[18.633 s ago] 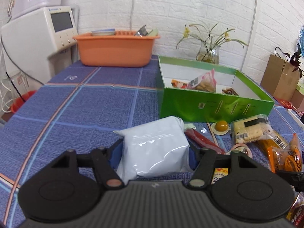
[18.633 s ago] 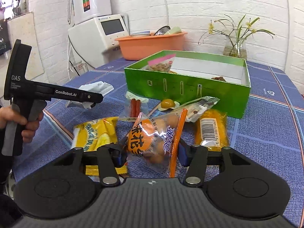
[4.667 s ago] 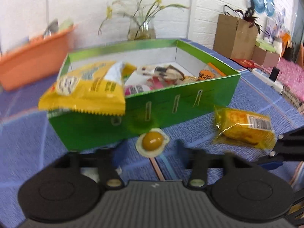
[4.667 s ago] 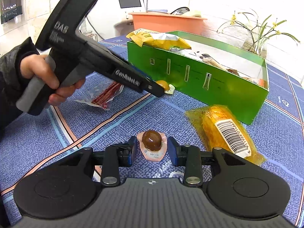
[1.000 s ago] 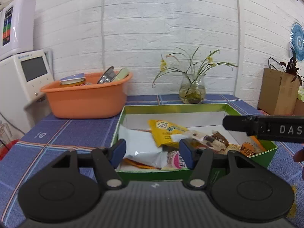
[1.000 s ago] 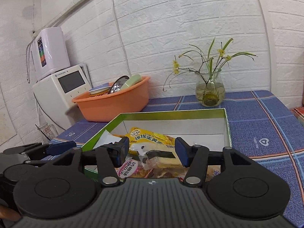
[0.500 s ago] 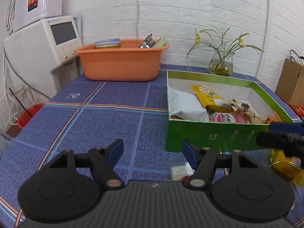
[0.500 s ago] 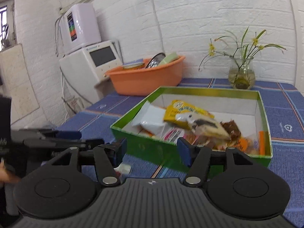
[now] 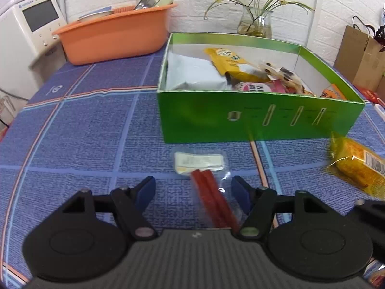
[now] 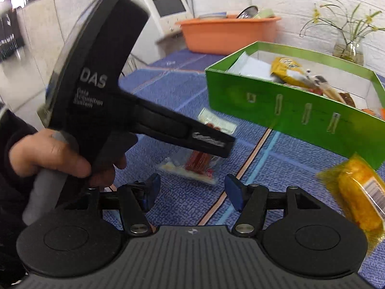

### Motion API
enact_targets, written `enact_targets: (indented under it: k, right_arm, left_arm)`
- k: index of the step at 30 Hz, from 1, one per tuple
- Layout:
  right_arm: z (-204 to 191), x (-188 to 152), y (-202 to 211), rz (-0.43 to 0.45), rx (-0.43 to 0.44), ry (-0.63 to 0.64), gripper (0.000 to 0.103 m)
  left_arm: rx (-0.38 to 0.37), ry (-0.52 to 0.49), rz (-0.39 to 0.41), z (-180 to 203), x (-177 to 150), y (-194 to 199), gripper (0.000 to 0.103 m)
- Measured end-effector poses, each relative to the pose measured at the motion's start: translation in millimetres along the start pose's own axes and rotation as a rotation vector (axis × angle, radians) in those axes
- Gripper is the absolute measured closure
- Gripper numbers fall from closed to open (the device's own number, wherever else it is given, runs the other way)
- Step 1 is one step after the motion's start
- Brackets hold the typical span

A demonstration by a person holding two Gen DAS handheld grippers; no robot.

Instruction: Organize snacks

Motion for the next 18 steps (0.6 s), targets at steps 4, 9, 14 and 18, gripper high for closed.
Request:
enact_targets:
  k: [4, 9, 14, 18]
  right_arm:
    - [-12.1, 0.7, -15.0, -0.037, -0.080, 0.081, 0.005]
    - [-11.4, -0.4, -11.9, -0.026, -0.037, 0.090, 0.008]
    - [-8.6, -4.2, 3.8, 0.021, -0.003, 0.091, 0.063]
    - [-16.0, -4.5, 7.9, 0.015, -0.034, 0.127, 0.060]
  left_arm:
    - [-0.040, 0.003, 0.009, -4.7, -2.6, -1.4, 0.035]
    - [-0.088, -0.009, 0.014, -6.4, -4.4, 3.5, 0.048]
    - [-0.157, 0.051, 0.017, -14.8, -2.6, 4.4, 0.067]
    - [-0.200, 0.084, 0.007, -19.8, -0.1, 3.5, 0.068]
Point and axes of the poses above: each gripper's, at about its wrist camera, not at the fingertips, and y roughly against the way its jaws point, z to its right, x to its top, the point moved 3 cm from there along -y, roughly the way its jaws point, and after that the axes turned 2 degrees about x, right-handed, at the moved point
